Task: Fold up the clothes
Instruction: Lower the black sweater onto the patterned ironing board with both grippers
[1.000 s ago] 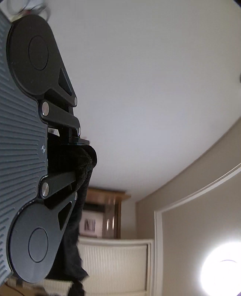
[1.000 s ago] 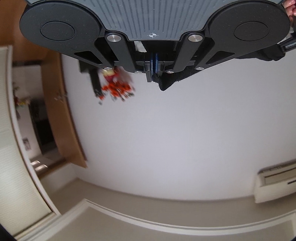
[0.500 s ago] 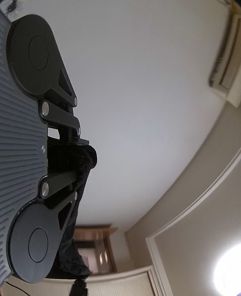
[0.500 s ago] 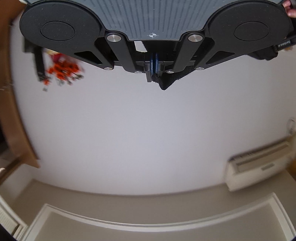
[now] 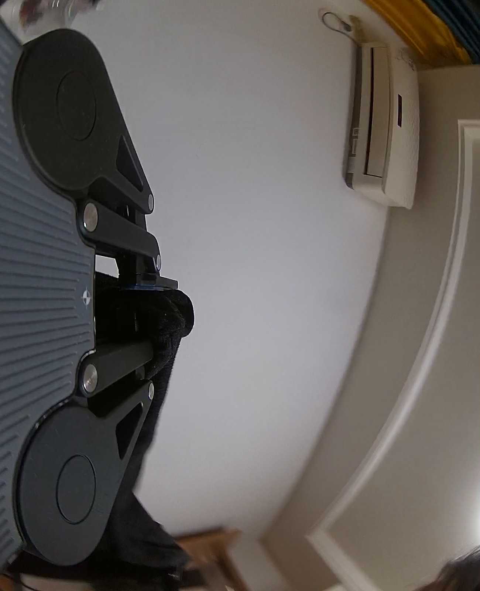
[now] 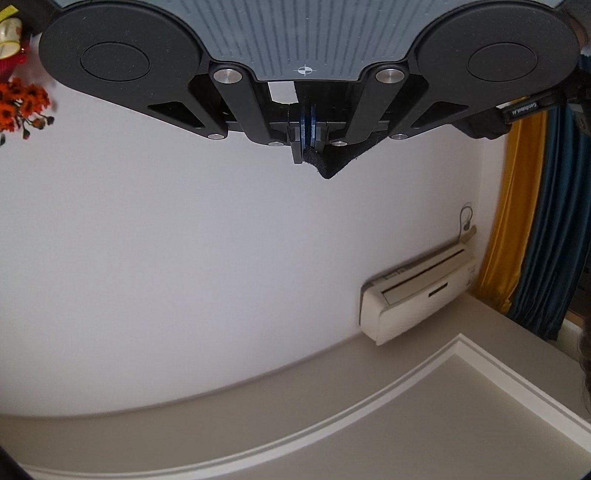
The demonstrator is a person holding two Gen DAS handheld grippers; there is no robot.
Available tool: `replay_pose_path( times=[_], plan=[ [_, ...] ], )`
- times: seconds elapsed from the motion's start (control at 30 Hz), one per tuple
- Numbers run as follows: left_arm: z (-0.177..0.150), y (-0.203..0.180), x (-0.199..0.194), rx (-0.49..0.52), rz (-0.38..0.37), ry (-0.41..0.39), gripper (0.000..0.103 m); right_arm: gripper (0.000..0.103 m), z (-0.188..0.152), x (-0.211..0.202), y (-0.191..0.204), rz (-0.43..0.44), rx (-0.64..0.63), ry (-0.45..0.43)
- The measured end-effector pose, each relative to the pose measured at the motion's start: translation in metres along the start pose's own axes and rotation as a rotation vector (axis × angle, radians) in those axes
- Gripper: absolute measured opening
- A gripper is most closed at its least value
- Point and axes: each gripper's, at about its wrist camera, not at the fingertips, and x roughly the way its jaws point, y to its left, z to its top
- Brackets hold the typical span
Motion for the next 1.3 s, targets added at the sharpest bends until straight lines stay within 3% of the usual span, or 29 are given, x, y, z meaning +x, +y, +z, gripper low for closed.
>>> replay_pose_path(
  times=[0.17,0.4,0.47,0.57,0.7,0.8,0.9,0.93,0.97,1.0,1.03,1.07,1.13,1.2,1.3],
  plan=[
    [-0.048,-0.014,0.045,0.001,0.039,0.149,0.006,0.002,-0.024,0.029,-0.063,-0.043,0.094,0.094],
    [-0.17,0.001,0.16,0.003,0.092,0.332,0.006,0.002,-0.103,0.119,-0.15,-0.187,0.202,0.302],
    [-0.209,0.007,0.2,0.021,0.101,0.372,0.006,0.002,-0.13,0.16,-0.165,-0.238,0.165,0.354],
    [-0.277,0.026,0.26,0.001,0.128,0.469,0.006,0.002,-0.182,0.216,-0.195,-0.316,0.131,0.397],
    [-0.371,0.05,0.319,-0.021,0.169,0.68,0.006,0.002,-0.283,0.287,-0.235,-0.465,0.201,0.494],
    [-0.444,0.052,0.346,0.014,0.134,0.856,0.007,0.002,-0.366,0.323,-0.259,-0.576,0.204,0.616],
    [-0.505,0.043,0.351,0.042,0.076,1.051,0.014,0.004,-0.441,0.34,-0.267,-0.628,0.175,0.753],
    [-0.516,0.04,0.35,0.047,0.068,1.102,0.023,0.013,-0.461,0.342,-0.265,-0.642,0.166,0.801],
    [-0.527,0.038,0.349,0.052,0.06,1.153,0.03,0.035,-0.48,0.344,-0.262,-0.657,0.157,0.849],
    [-0.53,0.037,0.349,0.04,0.056,1.187,0.046,0.047,-0.493,0.342,-0.26,-0.683,0.146,0.884],
    [-0.528,0.038,0.342,0.01,0.048,1.202,0.059,0.068,-0.505,0.339,-0.258,-0.711,0.135,0.917],
    [-0.526,0.037,0.332,-0.02,0.028,1.215,0.062,0.075,-0.507,0.333,-0.255,-0.719,0.12,0.919],
    [-0.519,0.029,0.317,-0.044,0.001,1.244,0.066,0.076,-0.508,0.317,-0.248,-0.727,0.088,0.915],
    [-0.509,0.018,0.299,-0.048,-0.001,1.257,0.066,0.076,-0.496,0.3,-0.24,-0.684,0.104,0.915],
    [-0.481,0.006,0.278,-0.079,0.038,1.253,0.073,0.084,-0.477,0.273,-0.227,-0.611,0.132,0.916]
  ],
)
